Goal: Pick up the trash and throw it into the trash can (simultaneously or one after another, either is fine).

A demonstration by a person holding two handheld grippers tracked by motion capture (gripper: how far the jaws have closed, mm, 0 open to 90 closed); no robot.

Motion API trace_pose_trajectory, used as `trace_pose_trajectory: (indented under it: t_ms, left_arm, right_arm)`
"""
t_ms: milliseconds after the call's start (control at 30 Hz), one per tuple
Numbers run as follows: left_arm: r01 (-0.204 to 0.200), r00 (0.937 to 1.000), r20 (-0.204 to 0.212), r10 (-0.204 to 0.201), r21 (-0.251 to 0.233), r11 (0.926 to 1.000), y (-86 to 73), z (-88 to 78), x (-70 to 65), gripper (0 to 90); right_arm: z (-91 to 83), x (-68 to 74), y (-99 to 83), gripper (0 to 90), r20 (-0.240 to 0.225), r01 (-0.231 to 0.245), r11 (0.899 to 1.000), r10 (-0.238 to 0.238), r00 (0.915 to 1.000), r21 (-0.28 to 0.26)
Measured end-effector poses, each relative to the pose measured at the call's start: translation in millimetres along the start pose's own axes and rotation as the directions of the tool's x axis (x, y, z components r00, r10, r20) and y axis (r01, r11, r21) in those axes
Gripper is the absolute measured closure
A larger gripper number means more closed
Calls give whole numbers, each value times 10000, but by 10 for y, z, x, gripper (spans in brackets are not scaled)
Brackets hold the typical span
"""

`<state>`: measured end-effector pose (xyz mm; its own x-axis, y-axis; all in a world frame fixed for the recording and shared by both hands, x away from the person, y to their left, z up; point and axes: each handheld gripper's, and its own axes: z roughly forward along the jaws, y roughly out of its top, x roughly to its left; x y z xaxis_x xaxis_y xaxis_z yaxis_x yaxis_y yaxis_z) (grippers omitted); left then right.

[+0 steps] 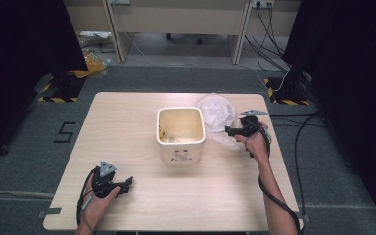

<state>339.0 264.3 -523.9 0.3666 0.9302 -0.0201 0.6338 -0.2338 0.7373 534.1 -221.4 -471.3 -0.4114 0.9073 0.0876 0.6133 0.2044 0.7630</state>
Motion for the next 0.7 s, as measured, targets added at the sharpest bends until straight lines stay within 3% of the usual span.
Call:
trace_pose_trajectory:
  t_ms: [333,533,633,700]
  left_arm:
    - [27,10000,12,-27,-6,10000,-1,-2,-1,133]
    - [47,10000,-6,-47,-20,10000,-4,-5,-3,133]
    - [55,10000,-9,-55,-23,10000,-5,-5,-4,133]
    - [56,10000,-13,-56,-22,10000,-5,-6,-4,133]
  right_arm:
    - [298,-70,234,179,424,-409,9984,392,9983,394]
    - [426,-160,163,213,295,-844,9949,829,9961,555]
    - [483,-180,102,242,392,-815,9936,786,9961,783]
    - [526,-180,54,254,639,-560,9930,495,9967,1042]
